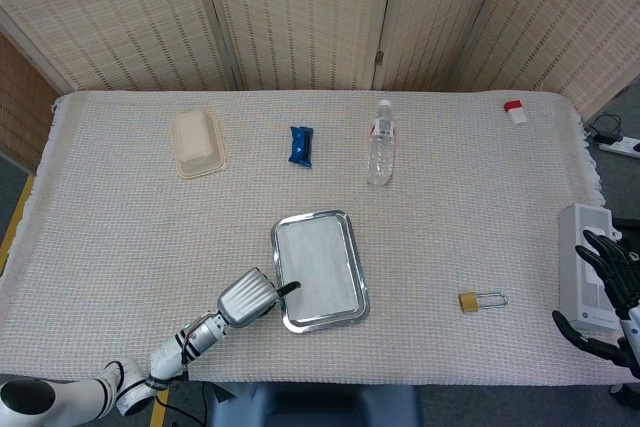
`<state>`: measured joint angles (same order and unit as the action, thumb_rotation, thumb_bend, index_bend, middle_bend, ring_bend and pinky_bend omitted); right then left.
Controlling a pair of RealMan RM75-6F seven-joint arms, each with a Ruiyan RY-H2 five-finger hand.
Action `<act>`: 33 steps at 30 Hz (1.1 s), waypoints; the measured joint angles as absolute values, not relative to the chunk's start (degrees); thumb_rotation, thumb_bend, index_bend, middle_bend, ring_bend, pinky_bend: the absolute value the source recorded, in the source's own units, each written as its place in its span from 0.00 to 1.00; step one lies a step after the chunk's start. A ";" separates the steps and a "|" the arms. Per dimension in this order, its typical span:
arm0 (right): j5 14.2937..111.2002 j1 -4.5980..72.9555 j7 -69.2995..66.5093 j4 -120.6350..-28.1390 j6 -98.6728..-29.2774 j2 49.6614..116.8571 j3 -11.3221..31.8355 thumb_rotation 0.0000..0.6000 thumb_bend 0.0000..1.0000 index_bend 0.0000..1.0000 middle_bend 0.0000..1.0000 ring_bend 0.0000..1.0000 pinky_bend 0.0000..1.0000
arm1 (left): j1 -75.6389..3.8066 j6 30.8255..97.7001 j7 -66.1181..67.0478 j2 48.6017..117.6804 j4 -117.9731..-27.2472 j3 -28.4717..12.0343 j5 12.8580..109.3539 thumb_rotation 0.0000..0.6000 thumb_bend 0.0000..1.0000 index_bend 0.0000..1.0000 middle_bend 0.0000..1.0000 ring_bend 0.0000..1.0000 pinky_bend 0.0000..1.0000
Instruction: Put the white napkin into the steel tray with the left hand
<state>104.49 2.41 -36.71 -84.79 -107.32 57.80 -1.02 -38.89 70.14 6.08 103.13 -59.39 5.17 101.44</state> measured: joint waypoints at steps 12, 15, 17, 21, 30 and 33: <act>104.49 2.86 -34.76 -85.14 -105.62 58.33 -1.15 1.00 0.40 0.00 0.00 0.00 0.00 | -32.16 81.60 9.85 94.21 -67.95 3.88 99.82 1.00 0.54 0.26 0.82 0.61 0.58; 104.15 3.25 -33.66 -85.36 -104.08 58.60 -1.18 1.00 0.40 0.00 0.00 0.00 0.00 | -28.20 83.68 11.08 88.97 -72.87 3.75 96.51 1.00 0.47 0.23 0.53 0.34 0.26; 104.00 3.59 -32.38 -85.58 -102.79 58.91 -1.26 1.00 0.40 0.00 0.00 0.00 0.00 | -25.31 84.45 12.03 84.84 -77.06 3.88 93.32 1.00 0.42 0.17 0.31 0.13 0.09; 103.58 4.30 -29.19 -86.02 -100.11 59.74 -1.38 1.00 0.40 0.00 0.00 0.00 0.00 | -19.41 86.87 12.88 77.19 -85.80 4.00 86.99 1.00 0.35 0.12 0.14 0.00 0.00; 102.30 5.54 -19.47 -88.03 -93.89 61.47 -1.94 1.00 0.40 0.00 0.00 0.00 0.00 | -6.14 96.02 4.09 66.71 -93.10 4.42 79.64 1.00 0.32 0.14 0.13 0.00 0.00; 101.56 5.62 -16.57 -89.35 -92.37 61.47 -2.17 1.00 0.40 0.00 0.00 0.00 0.00 | -5.13 95.05 3.71 65.03 -95.95 4.59 77.37 1.00 0.29 0.10 0.12 0.00 0.00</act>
